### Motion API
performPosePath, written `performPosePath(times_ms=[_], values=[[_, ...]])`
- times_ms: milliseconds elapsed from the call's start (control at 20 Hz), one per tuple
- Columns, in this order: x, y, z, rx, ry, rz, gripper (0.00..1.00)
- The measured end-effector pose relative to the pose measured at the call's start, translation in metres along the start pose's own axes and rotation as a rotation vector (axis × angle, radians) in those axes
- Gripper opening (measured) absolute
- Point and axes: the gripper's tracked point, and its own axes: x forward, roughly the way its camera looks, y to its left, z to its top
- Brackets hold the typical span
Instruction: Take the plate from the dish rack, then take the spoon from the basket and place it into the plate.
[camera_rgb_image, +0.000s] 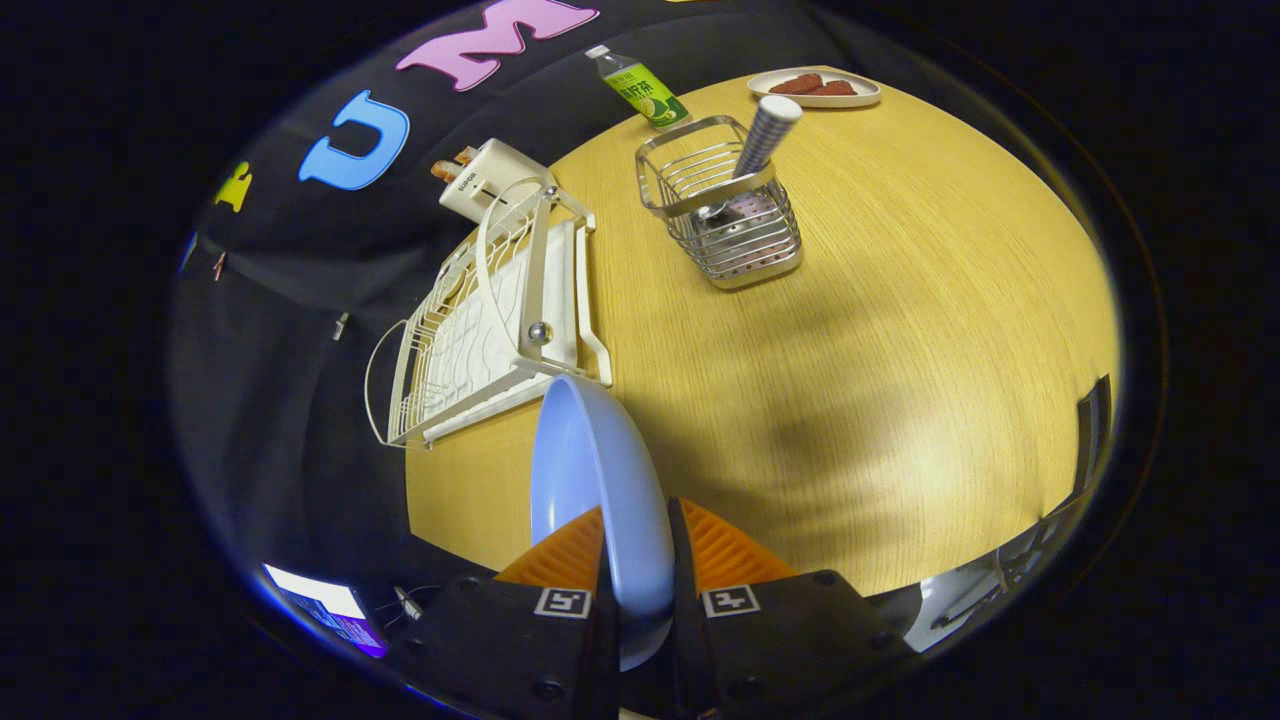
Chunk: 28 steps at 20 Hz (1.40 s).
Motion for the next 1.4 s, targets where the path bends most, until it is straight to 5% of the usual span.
performPosePath(times_ms=[250, 800, 1150, 1400], values=[[0.006, -0.017, 0.014, 0.048, -0.022, 0.020, 0.27], [0.006, -0.080, 0.030, -0.061, -0.058, -0.252, 0.53], [-0.026, -0.058, 0.051, -0.131, -0.147, -0.227, 0.62], [-0.068, 0.007, 0.096, -0.278, -0.313, -0.109, 0.62]])
